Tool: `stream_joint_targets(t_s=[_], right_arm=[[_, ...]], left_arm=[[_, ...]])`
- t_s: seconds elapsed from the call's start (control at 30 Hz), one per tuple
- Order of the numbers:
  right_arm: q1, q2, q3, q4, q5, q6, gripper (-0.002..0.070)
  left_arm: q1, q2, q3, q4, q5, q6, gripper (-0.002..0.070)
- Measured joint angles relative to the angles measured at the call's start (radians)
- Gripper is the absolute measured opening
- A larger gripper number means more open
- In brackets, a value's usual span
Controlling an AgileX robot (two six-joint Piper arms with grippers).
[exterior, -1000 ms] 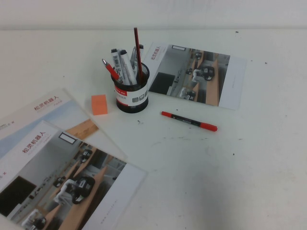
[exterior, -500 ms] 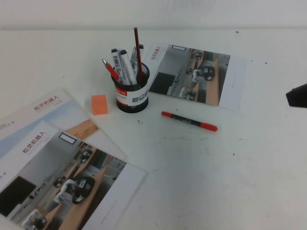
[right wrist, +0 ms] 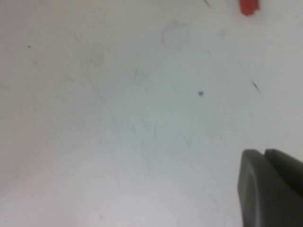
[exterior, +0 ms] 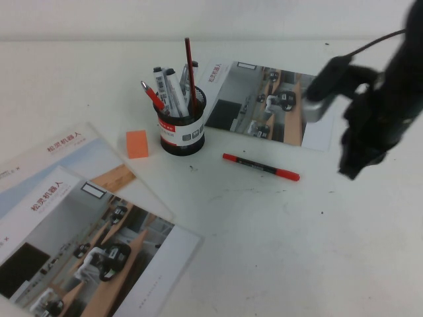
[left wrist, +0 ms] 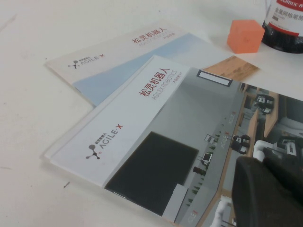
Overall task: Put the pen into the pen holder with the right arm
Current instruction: Pick up the pen on the table
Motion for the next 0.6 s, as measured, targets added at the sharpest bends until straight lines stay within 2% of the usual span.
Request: stream_joint_targets(t_s=[0.1, 0.17, 0.33, 0.4, 0.5, 0.6], right_arm=[[0.053, 0.081, -0.050, -0.034, -0.017, -0.009, 0.0029], [0.081, 0.134, -0.091, -0.040, -0.032, -0.011, 0.0107], [0.142, 0.241, -0.172, -0.076, -0.088, -0.016, 0.0428], [0.165, 0.281, -0.191, -0.120, -0.117, -0.017, 0.0526], [0.187, 0.334, -0.220, -0.165, -0.154, -0.051, 0.0594], [0.191, 0.370, -0.239, -0.165, -0.193, -0.085, 0.0613]], left_arm=[[0.000, 0.000, 0.000, 0.000, 0.000, 0.000, -0.0001], [0.000, 0.000, 0.000, 0.000, 0.000, 0.000, -0.0001], [0.000, 0.000, 0.000, 0.000, 0.000, 0.000, -0.0001], [0.000, 0.000, 0.000, 0.000, 0.000, 0.000, -0.0001], [0.000, 0.000, 0.000, 0.000, 0.000, 0.000, -0.0001], [0.000, 0.000, 0.000, 0.000, 0.000, 0.000, -0.0001]])
